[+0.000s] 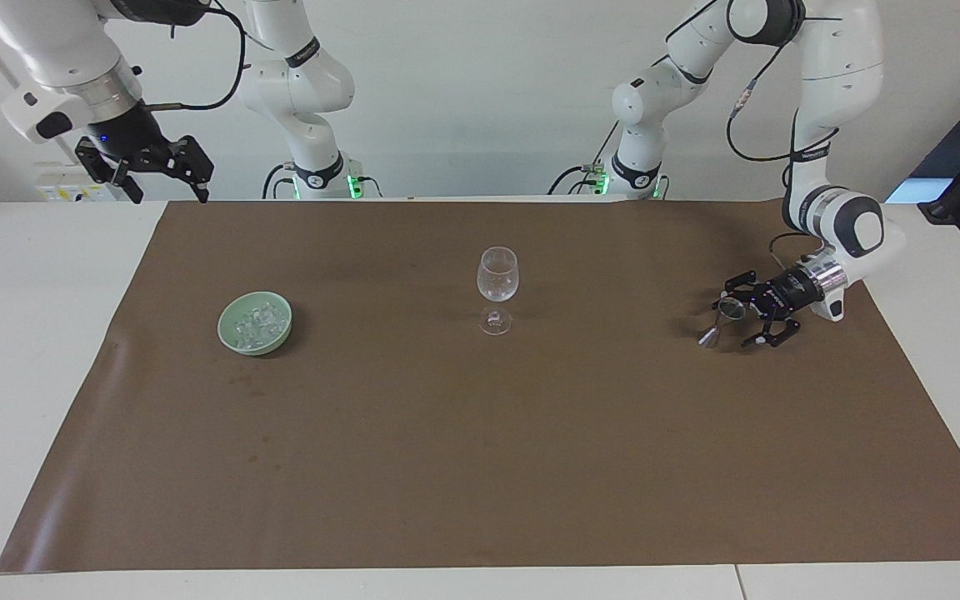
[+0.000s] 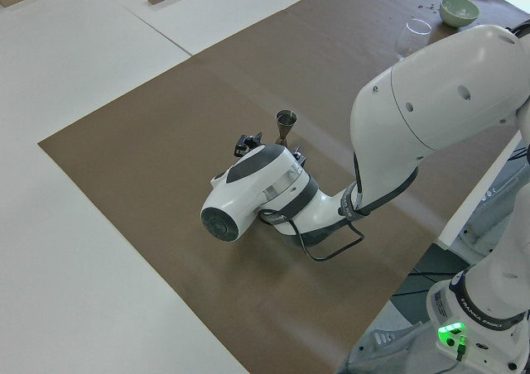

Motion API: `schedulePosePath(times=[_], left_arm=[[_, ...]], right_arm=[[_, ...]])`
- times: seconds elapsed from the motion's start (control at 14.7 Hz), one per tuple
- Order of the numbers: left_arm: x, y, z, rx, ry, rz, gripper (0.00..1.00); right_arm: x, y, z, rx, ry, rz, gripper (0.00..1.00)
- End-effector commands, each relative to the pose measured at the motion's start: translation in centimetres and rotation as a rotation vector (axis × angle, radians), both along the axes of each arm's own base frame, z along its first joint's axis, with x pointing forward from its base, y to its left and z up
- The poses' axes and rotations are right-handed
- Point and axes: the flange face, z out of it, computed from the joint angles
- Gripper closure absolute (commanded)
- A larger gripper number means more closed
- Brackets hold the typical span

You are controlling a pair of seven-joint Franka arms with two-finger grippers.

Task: Pour wine and add ice with both arms
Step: 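Close the left gripper around the silver jigger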

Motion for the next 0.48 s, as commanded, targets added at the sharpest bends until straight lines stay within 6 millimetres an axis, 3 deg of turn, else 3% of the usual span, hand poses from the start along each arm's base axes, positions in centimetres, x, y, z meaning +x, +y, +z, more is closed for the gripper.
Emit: schedulePosePath(times=[0.0,0.41], left_arm=[[-0.56,-1.19,0.37,-0.004,-0.012,0.04,0.0],[-1.33,-1.79,0.23,-0.037,-0.02,0.058,0.0]], right_arm=[[-0.47,-0.2,-0.09,0.018,-0.005,0.007,0.0],[-0.46,-0.12,-0.09,0.018,-0.004,0.008,0.0]])
